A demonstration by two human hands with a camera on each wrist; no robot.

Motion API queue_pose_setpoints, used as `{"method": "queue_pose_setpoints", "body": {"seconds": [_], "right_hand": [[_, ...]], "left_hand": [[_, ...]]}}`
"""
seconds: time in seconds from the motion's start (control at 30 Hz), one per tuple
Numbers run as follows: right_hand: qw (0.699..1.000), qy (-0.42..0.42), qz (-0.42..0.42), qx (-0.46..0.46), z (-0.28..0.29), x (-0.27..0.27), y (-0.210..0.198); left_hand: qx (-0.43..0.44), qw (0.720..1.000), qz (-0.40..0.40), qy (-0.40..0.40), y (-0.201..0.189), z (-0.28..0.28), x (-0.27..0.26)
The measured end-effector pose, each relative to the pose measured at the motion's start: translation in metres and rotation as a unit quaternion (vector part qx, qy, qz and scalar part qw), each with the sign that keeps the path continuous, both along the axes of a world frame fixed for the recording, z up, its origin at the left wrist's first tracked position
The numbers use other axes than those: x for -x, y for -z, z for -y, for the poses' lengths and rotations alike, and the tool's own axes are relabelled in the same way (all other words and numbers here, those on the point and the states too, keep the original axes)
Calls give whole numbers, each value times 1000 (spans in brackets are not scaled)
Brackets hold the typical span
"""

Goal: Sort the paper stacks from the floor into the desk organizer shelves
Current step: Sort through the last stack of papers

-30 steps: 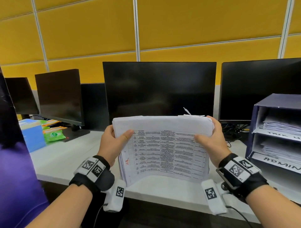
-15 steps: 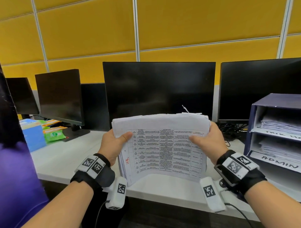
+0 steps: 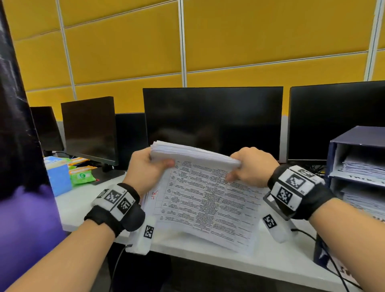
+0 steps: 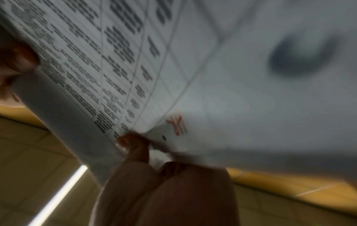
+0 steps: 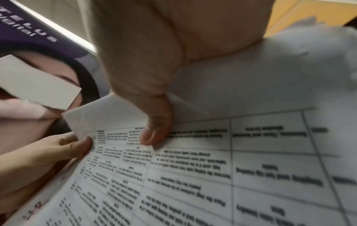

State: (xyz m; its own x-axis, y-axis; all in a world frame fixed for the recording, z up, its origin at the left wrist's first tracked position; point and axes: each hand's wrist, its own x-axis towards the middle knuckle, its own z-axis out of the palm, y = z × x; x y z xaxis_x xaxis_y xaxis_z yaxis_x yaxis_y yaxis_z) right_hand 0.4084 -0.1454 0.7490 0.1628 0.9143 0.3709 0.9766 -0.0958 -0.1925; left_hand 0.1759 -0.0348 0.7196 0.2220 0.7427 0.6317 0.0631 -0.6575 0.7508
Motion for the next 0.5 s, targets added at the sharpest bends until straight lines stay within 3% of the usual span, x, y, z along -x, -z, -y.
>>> {"method": "queue_pose_setpoints", "body": {"seconds": [0.13, 0.27, 0.3, 0.37, 0.43, 0.5], "right_hand": [[990, -9, -115, -80, 0, -12, 13], [939, -69, -312, -127, 5, -27, 29], [920, -79, -358, -141, 6, -30, 36], [872, -98, -449, -165, 8, -34, 50], [828, -110, -524, -167, 7, -35, 61], [805, -114, -560, -159, 4, -32, 69]], "left_hand": [[-60, 988, -6, -141, -19, -3, 1], [-21, 969, 6, -244, -12, -10, 6], [-4, 973, 37, -226, -7, -12, 5], [67, 985, 129, -95, 5, -13, -2], [164, 970, 167, 66, 15, -10, -12], [192, 954, 173, 152, 21, -3, -26]]}}
